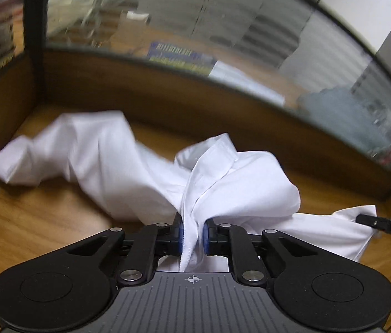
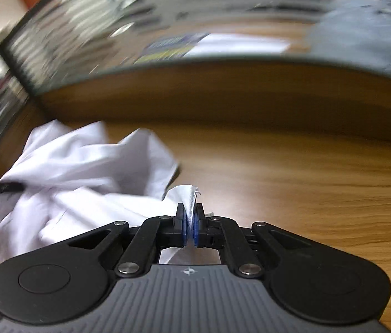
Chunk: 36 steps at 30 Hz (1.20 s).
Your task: Fold clothes
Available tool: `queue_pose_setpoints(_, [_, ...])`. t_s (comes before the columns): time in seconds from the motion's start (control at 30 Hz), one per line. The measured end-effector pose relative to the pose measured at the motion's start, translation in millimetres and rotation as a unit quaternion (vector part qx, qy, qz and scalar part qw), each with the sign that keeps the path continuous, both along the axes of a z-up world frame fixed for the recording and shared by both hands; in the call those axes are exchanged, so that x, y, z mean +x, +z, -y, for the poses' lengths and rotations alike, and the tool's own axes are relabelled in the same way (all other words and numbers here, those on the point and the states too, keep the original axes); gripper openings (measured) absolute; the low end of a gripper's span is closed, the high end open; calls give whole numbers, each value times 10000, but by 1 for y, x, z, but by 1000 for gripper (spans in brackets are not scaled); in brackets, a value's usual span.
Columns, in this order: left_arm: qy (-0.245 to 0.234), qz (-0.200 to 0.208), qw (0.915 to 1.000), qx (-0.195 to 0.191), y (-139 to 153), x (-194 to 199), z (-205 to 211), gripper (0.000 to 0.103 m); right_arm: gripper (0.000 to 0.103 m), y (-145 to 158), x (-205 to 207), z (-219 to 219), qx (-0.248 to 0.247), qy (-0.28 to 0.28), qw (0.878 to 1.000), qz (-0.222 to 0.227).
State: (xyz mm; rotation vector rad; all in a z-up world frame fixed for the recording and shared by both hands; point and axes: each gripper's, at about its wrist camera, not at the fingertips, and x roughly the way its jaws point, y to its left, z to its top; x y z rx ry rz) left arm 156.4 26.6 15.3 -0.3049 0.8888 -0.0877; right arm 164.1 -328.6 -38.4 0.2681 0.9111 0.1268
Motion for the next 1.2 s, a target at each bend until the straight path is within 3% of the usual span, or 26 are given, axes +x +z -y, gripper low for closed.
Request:
queue_pose_setpoints(0.23, [161, 807, 9962, -296, 77, 7, 3, 13, 4, 96, -16, 57, -657, -1099, 9851, 1148])
queue_pose_setpoints(0.4, [-39, 1452, 9886, -383, 138, -8, 10, 12, 4, 152, -49, 92, -665, -1520, 9731, 1601])
queue_pose_setpoints(0.5, [-352, 1349, 9897, -321, 150, -19, 15, 12, 5, 179, -73, 110, -593, -1677, 9683, 1752])
queue_pose_setpoints(0.6, [-609, 982, 9931, -199, 135, -35, 21, 12, 5, 172, -101, 112, -472, -1683, 9730, 1504])
queue_pose_setpoints(0.77, [-833, 133, 9960, -309, 89, -36, 32, 12, 5, 152, -135, 123, -513, -1759, 9767, 1113])
queue_pose_setpoints(0.87, [-1243, 30, 9921, -162, 83, -28, 58, 12, 5, 145, -147, 133, -670, -1865, 9753, 976])
queue_pose_setpoints(1.03, [-1994, 392, 9791, 61, 112, 11, 118, 12, 5, 141, -168, 152, -967, -2052, 9706, 809])
queue_pose_setpoints(1.2, [-2647, 1187, 9570, 48, 173, 50, 191, 12, 5, 214, -196, 198, -1677, -2424, 9448, 1434])
